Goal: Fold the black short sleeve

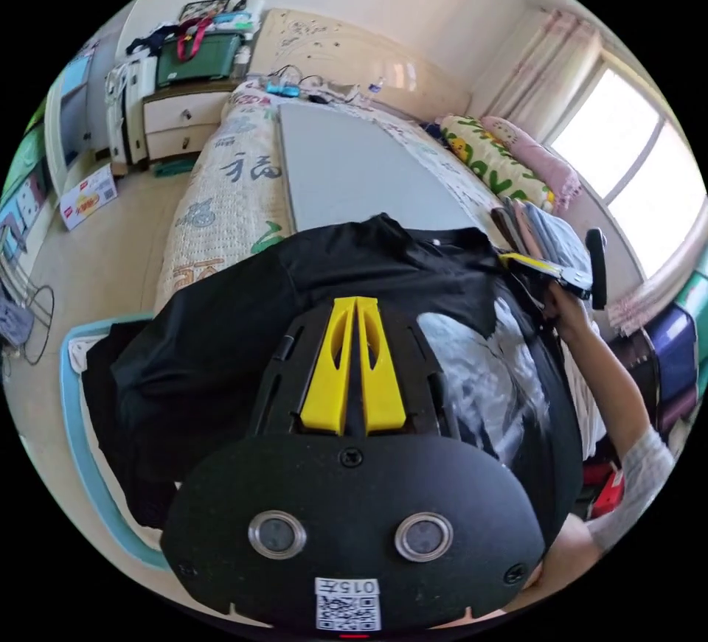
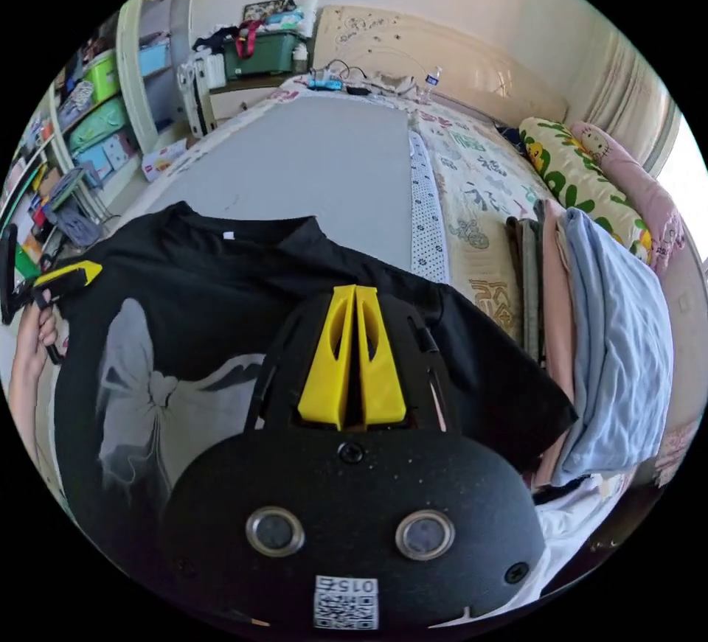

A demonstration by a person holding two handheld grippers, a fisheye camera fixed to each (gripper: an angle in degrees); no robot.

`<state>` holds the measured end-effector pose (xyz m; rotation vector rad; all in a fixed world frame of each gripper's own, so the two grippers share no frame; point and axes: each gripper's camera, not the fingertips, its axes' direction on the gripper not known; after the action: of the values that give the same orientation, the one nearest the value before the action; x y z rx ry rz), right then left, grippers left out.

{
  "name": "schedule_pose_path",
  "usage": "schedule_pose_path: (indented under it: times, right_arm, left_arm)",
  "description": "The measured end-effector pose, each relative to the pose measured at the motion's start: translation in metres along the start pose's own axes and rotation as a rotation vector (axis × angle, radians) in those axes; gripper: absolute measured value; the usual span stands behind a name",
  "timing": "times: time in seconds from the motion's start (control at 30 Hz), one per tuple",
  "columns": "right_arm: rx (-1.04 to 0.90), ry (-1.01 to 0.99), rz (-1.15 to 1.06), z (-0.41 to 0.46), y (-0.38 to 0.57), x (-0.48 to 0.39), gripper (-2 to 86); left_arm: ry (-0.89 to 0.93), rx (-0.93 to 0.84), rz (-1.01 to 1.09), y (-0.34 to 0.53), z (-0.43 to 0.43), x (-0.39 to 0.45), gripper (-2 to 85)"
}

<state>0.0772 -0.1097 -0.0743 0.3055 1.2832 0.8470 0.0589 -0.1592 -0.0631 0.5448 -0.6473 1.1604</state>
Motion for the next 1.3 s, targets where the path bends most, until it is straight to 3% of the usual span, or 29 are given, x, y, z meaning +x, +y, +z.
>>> schedule_pose_path:
  times: [0.17, 0.27, 0.33, 0.43, 0.57, 0.7, 0.83, 1.03, 1.17, 1.3]
  right_arm:
    - [0.123, -0.146, -0.114, -0.108, 0.177, 0.007, 0.1]
    - [0.130, -0.295, -0.008, -0.160, 0.304, 0.032, 1.7]
    - [0.146, -0.422, 0.092, -0.183, 0.399, 0.047, 4.4]
    - [0.137, -0.418, 0.219, -0.199, 0.491, 0.048, 7.5]
    - [0.075, -0.337, 0.265, -0.193, 0.553, 0.036, 8.6]
    - [-0.020, -0.399, 0.281, -0.160, 0.584, 0.030, 8.1]
    - [-0.009, -0.382, 0.340, -0.152, 0.610, 0.034, 1.8]
    - [0.020, -0.162, 0.348, -0.167, 0.650, 0.037, 0.1]
    - [0.018, -0.307, 0.337, -0.151, 0.672, 0.036, 1.8]
    - [0.048, -0.412, 0.369, -0.127, 0.692, 0.025, 9.2]
  left_arm:
    - [0.130, 0.054, 0.107, 0.127, -0.123, 0.052, 3.3]
    - [0.155, 0.131, 0.006, 0.238, -0.196, 0.072, 5.7]
    - [0.058, 0.150, -0.134, 0.319, -0.234, 0.084, 7.6]
    - [0.055, 0.190, -0.268, 0.387, -0.264, 0.100, 10.6]
    - [0.058, 0.196, -0.281, 0.405, -0.278, 0.112, 10.4]
    - [0.073, 0.230, -0.310, 0.397, -0.280, 0.106, 6.9]
    - [0.123, 0.269, -0.357, 0.396, -0.292, 0.099, 0.5]
    - [-0.056, 0.296, -0.327, 0.394, -0.332, 0.122, -0.6]
    - [-0.041, 0.289, -0.350, 0.393, -0.333, 0.119, -0.1]
    - [0.016, 0.301, -0.375, 0.395, -0.330, 0.115, 5.0]
